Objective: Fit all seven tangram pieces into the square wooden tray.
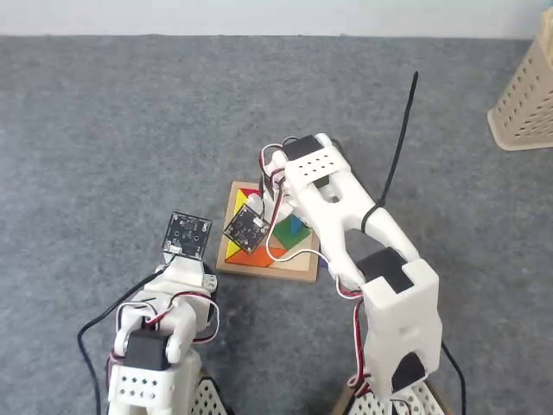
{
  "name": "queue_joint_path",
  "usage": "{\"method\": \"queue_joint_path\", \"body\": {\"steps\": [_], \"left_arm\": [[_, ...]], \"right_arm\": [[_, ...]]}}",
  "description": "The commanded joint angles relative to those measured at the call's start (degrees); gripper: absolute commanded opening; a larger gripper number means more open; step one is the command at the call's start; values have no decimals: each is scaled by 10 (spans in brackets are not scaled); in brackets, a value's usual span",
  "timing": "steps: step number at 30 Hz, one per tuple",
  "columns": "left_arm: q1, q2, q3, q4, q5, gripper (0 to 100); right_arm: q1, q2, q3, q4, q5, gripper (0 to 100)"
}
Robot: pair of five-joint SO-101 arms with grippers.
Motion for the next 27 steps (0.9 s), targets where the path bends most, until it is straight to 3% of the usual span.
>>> {"method": "queue_joint_path", "body": {"steps": [1,16,21,27], "left_arm": [[-1,-11,-11,4,5,12],[-1,-11,-11,4,5,12],[-1,-11,-11,4,5,12],[-1,-11,-11,4,5,12]], "right_arm": [[13,-14,-11,-2,-23,82],[12,-14,-50,57,-46,125],[-12,-10,-50,86,1,122],[-42,-8,-50,76,2,123]]}}
